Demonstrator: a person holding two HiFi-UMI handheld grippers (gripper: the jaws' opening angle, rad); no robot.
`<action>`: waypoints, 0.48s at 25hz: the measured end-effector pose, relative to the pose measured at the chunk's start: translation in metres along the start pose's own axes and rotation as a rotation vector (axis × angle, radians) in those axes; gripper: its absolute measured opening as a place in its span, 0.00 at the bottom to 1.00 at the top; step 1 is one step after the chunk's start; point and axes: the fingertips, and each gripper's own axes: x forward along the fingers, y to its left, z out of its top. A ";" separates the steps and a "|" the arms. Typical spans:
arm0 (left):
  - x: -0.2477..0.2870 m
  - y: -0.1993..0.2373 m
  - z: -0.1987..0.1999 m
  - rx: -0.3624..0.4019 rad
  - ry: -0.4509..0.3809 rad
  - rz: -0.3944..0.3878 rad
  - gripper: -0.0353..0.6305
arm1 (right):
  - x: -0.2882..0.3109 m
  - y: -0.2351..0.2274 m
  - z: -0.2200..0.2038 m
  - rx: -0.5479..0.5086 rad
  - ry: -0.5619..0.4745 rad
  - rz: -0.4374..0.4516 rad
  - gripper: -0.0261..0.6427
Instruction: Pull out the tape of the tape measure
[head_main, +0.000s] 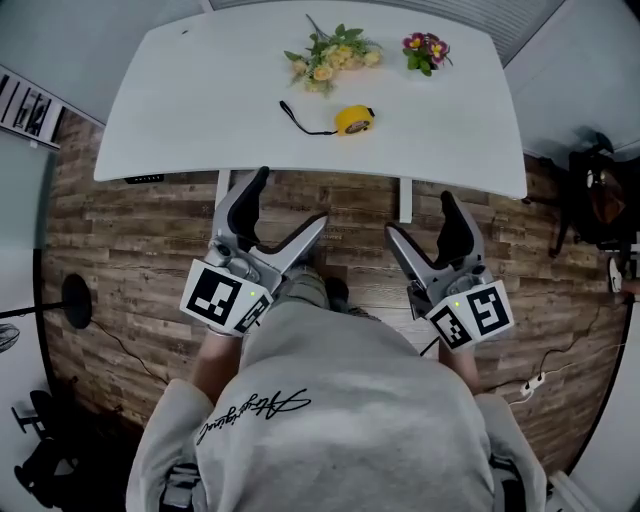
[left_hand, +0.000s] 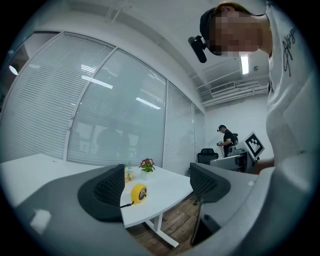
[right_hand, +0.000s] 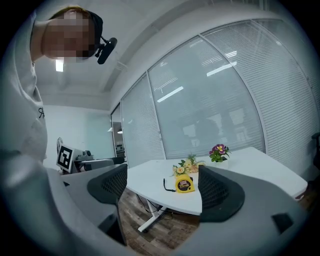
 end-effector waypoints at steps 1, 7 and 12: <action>0.003 0.003 -0.002 -0.001 0.006 0.000 0.64 | 0.002 -0.001 -0.001 0.000 0.006 -0.001 0.68; 0.031 0.024 -0.012 -0.005 0.037 -0.037 0.64 | 0.013 -0.015 0.005 0.002 -0.003 -0.052 0.67; 0.061 0.035 -0.016 0.024 0.070 -0.098 0.64 | 0.027 -0.029 0.008 0.015 -0.017 -0.094 0.67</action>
